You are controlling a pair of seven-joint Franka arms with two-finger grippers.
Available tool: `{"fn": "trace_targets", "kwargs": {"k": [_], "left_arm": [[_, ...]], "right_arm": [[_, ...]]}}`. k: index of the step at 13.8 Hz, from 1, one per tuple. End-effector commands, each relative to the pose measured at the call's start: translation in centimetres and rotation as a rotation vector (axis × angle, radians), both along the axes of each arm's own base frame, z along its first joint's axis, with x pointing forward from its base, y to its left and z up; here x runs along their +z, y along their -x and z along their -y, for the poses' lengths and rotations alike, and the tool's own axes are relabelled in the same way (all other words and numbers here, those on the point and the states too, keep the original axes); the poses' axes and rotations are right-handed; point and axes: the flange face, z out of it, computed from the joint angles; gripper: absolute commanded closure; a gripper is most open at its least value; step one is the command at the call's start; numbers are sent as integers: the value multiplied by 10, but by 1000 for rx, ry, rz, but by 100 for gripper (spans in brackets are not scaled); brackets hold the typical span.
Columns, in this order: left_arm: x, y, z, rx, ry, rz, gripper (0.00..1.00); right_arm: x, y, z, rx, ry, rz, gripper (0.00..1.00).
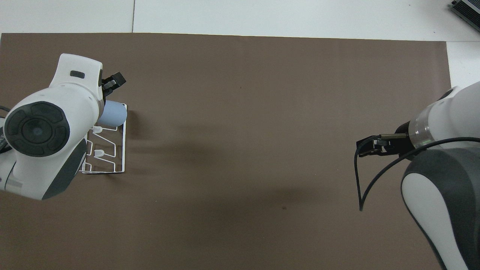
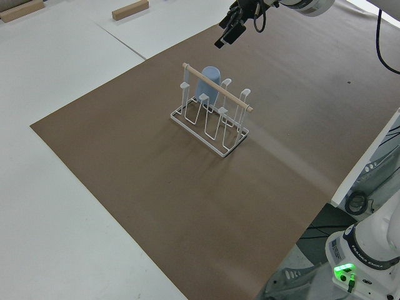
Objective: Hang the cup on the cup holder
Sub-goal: 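Release the cup on the rack and withdraw the left gripper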
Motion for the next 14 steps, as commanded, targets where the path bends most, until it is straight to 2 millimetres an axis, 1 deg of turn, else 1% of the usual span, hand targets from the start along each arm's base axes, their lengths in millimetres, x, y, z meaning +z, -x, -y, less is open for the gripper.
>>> {"fn": "trace_targets", "kwargs": {"k": [1,2,3,4,5,7,8,9,11,12,13,14], "left_arm": [[39,5,-4,-150,-28,-148,0],[51,9,-8,-224,-30,-214,0],[62,17,-13,-292,-29,-269,0],[68,24,-18,-347,-6,-308,0],[72,30,-23,-393,16,-342,0],[68,34,-38,-454,43,-422,0],[69,36,-43,-497,31,-444,0],[80,37,-50,-517,23,-451,0],[109,35,-66,-510,27,-443,0],[120,35,-74,-505,44,-440,0],[125,35,-86,-513,62,-448,0],[125,35,-97,-532,63,-462,0]], "right_arm": [[5,8,-1,-4,-7,2,0],[8,8,-1,-4,-6,4,0],[12,12,-2,-3,-1,-1,0],[16,15,0,-6,2,-4,0],[19,19,-1,-6,4,-5,0],[24,23,-1,-6,9,-4,0],[24,23,-1,-6,9,-4,0],[24,23,-1,-6,9,-4,0],[24,22,-2,-8,8,5,0],[25,21,-2,-10,6,8,0],[25,21,-3,-11,6,11,0],[25,20,-4,-7,6,19,0]]}}
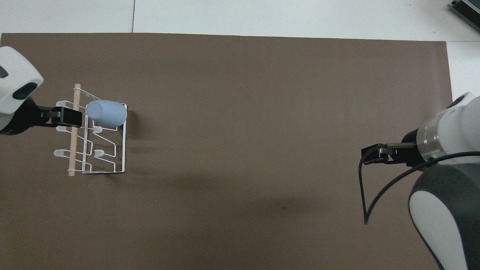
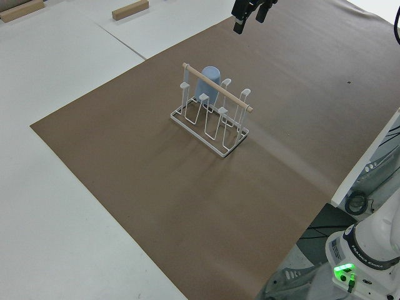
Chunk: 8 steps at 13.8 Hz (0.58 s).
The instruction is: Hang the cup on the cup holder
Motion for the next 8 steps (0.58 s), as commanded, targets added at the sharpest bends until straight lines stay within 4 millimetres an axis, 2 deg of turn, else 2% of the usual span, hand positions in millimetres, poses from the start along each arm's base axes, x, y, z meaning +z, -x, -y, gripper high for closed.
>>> {"fn": "trace_targets", "kwargs": {"k": [1,2,4,7,8], "left_arm": [[9,0,-32,-42,27,-43,0],[7,1,-39,-57,29,-49,0],[3,6,-41,-60,28,-75,0],[3,10,-33,-72,21,-131,0],[12,12,-23,-93,20,-132,0]], "right_arm": [[4,0,-1,-7,-16,32,0],[4,-3,0,-7,-19,49,0],[6,-8,-1,-6,-23,83,0],[6,-10,-1,-6,-25,95,0],[6,-10,0,-7,-25,95,0]]}}
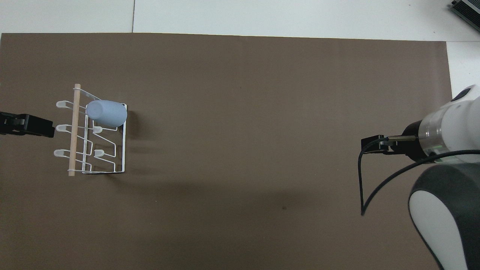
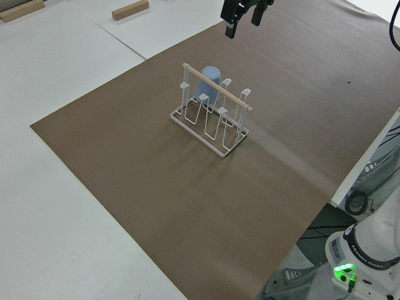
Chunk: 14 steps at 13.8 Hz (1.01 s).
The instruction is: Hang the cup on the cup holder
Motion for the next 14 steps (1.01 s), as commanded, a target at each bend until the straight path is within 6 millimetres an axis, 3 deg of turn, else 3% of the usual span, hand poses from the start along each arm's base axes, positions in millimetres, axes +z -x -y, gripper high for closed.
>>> {"fn": "trace_targets", "kwargs": {"k": [1,3,6,12,14], "left_arm": [[13,3,15,-45,10,-24,0],[17,0,1,-27,31,14,0],[8,13,10,-65,25,-11,0],[22,14,7,-54,43,24,0],[17,15,6,-55,43,6,0]], "right_arm": [[0,0,1,-6,-16,10,0],[-2,1,1,-5,-14,-2,0],[2,4,2,-6,-12,-1,0],[14,9,11,-26,-9,8,0],[17,8,12,-26,-10,16,0]]}}
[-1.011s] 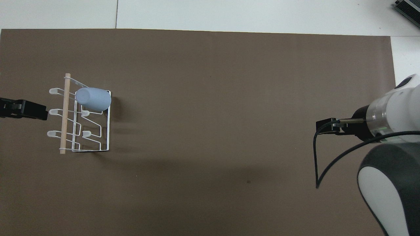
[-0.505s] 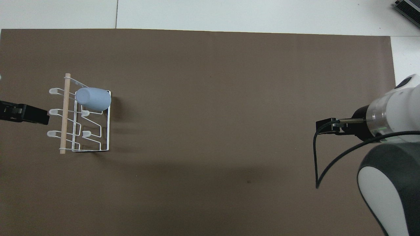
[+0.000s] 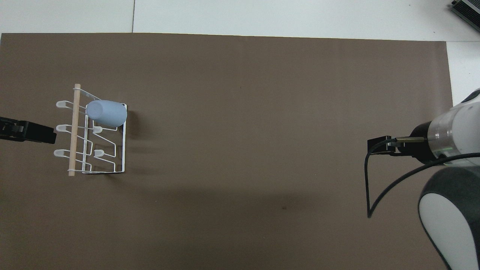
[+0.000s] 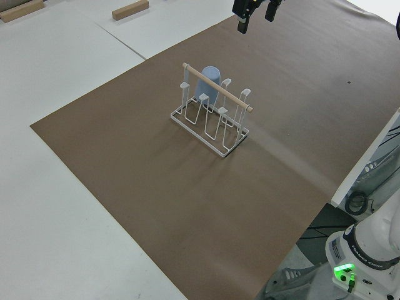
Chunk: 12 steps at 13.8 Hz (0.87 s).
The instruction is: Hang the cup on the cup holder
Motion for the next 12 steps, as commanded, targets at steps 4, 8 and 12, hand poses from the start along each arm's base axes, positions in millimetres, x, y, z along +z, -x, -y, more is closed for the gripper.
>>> {"fn": "trace_targets", "kwargs": {"k": [4,8,12], "left_arm": [[-5,10,4,-21,18,3,0],[-7,10,4,-22,18,0,0],[-10,14,5,-23,17,3,0]], "right_arm": [[8,3,8,-15,-10,16,0],[9,2,12,-24,-10,19,0],[9,3,9,-20,-9,17,0]]}}
